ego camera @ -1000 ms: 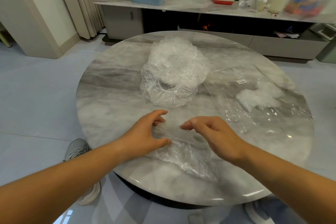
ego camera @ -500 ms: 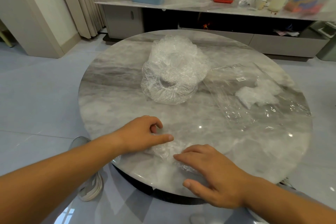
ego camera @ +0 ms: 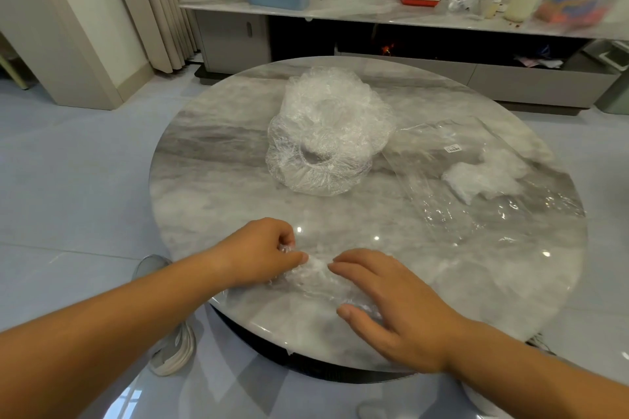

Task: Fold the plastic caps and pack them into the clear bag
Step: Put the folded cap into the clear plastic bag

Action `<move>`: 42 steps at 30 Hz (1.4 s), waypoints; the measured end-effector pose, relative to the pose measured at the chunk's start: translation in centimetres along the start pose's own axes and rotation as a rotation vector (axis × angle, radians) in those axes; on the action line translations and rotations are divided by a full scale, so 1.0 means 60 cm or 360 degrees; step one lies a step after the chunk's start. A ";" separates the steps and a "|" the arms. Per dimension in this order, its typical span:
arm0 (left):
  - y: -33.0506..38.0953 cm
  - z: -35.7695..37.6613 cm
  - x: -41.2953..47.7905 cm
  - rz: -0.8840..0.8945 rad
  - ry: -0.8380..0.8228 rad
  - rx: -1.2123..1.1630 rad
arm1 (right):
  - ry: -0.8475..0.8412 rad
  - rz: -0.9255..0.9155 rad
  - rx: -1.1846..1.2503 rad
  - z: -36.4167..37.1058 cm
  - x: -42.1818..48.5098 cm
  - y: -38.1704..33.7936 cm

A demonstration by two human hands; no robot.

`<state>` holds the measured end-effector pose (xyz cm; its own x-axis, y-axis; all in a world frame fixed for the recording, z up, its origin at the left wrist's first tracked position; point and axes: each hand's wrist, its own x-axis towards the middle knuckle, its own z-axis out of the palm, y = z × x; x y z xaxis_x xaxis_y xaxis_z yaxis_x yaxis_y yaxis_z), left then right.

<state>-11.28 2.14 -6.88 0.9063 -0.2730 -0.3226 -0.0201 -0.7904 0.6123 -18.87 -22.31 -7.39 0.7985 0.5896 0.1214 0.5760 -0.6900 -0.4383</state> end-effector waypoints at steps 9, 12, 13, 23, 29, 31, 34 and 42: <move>-0.006 0.010 -0.003 -0.0103 0.0039 -0.0493 | -0.0263 0.0009 -0.0131 0.017 0.023 -0.005; -0.003 0.011 -0.007 -0.0222 0.0031 -0.0794 | -0.0381 -0.0003 -0.0183 0.019 0.020 -0.001; 0.000 0.010 -0.010 -0.0251 0.0013 -0.0892 | -0.0405 -0.0018 -0.0211 0.019 0.020 0.000; 0.030 0.014 -0.027 -0.0194 -0.0258 -0.1457 | -0.0313 -0.0088 -0.0238 0.028 0.009 0.006; 0.028 0.034 -0.026 -0.0159 -0.0259 -0.1384 | 0.0001 -0.0035 0.0007 0.022 -0.019 0.023; 0.028 0.038 -0.025 -0.0132 -0.0282 -0.1343 | 0.0131 -0.0093 -0.0017 0.014 -0.021 0.023; 0.032 0.041 -0.023 -0.0101 -0.0307 -0.1330 | 0.0099 -0.0276 -0.0173 0.011 -0.019 0.018; 0.043 0.033 -0.017 -0.0121 -0.0237 -0.1267 | -0.0109 -0.0013 -0.0307 0.023 -0.025 0.032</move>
<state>-13.10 -0.73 -6.39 0.8262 -0.3487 -0.4425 0.3966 -0.1979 0.8964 -19.23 -23.94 -9.65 0.7838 0.6181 0.0605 0.6104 -0.7488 -0.2581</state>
